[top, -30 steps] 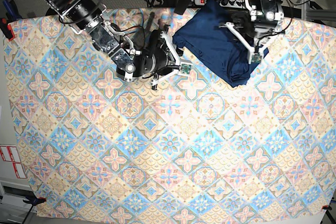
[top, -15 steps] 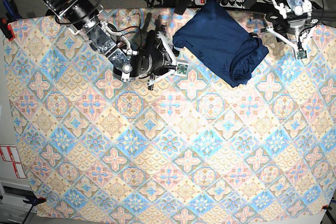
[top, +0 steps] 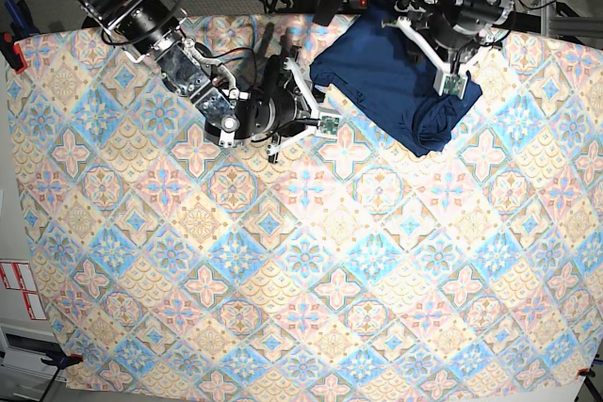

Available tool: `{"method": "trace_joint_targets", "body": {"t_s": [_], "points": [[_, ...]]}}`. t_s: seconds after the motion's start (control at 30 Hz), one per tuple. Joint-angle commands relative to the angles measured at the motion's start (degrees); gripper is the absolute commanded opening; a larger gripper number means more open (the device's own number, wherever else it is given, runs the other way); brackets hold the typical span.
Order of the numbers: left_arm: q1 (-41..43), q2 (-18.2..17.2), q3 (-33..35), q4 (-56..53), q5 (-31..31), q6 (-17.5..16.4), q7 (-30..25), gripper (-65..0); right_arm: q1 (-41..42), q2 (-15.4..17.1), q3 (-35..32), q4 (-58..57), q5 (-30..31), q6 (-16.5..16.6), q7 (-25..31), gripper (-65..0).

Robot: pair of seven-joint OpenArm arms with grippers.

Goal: Fold the T-shirt properly
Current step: 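Release the bundle and raise the left gripper away, then grasp the bundle's side with the left gripper and tuck it under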

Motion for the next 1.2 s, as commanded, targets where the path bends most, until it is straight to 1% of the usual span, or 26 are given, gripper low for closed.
{"method": "trace_joint_targets", "body": {"t_s": [0.0, 0.07, 0.13, 0.23, 0.33, 0.4, 0.5, 0.63, 0.77, 0.83, 0.97, 1.07, 1.17], "points": [[-1.69, -0.22, -0.01, 0.67, 0.06, 0.25, -0.82, -42.4, 0.91, -0.07, 0.32, 0.66, 0.86, 0.14, 0.84, -54.0], [-4.76, -0.22, -0.18, -0.56, 0.24, 0.33, -0.82, -42.4, 0.91, -0.07, 0.32, 0.93, 0.86, 0.14, 0.84, -54.0], [-7.67, -0.22, -0.18, -2.05, 1.91, 0.33, -0.73, -42.4, 0.91, -0.07, 0.32, 1.10, 0.86, 0.14, 0.84, -54.0], [-10.22, -0.22, -0.18, -3.19, 7.18, 0.33, 0.85, -42.4, 0.83, -0.07, 0.32, 1.10, 0.86, 0.14, 0.84, -54.0], [-12.59, -0.39, -0.18, -7.24, 11.40, 0.33, 0.68, -42.4, 0.83, 0.02, 0.32, 1.10, 0.86, 0.14, 0.84, -54.0], [-14.17, -1.54, -0.18, -9.88, 14.21, 0.33, 0.68, -42.4, 0.83, 0.02, 0.32, 1.19, 0.86, 0.14, 0.84, -54.0], [-15.58, -2.86, -0.71, -11.55, 17.73, 0.33, 0.59, -42.4, 0.56, 0.02, 2.08, 1.19, 0.86, 0.14, 0.75, -54.0], [-17.51, -3.38, -5.63, -11.63, 21.16, 0.33, 0.41, -42.4, -0.23, 0.02, 5.25, 1.19, 0.86, 0.14, 0.75, -54.0], [-18.04, -3.38, -11.08, -11.55, 23.80, 0.33, -3.46, -42.4, -0.23, 0.02, 5.78, 1.19, 0.77, 0.14, 0.75, -54.0], [-18.04, -3.38, -12.23, -11.46, 24.24, 0.33, -4.95, -42.4, -0.23, 0.02, 5.78, 1.28, 0.77, 0.14, 0.75, -54.0], [-15.75, -2.86, -12.31, -8.12, 23.00, 0.07, -5.04, -42.4, -0.23, 0.02, 5.69, 1.98, 0.77, 0.14, 0.75, -54.0], [-11.97, -1.19, -8.45, -1.35, 18.35, -0.19, -5.04, -42.4, -0.23, 0.02, 5.60, 2.69, 0.77, 0.14, 0.75, -54.0], [-10.57, -1.27, -3.96, 0.15, 14.39, -0.19, -5.04, -42.3, -0.23, 0.02, 5.60, 2.69, 0.77, 0.14, 0.75, -54.0]]}}
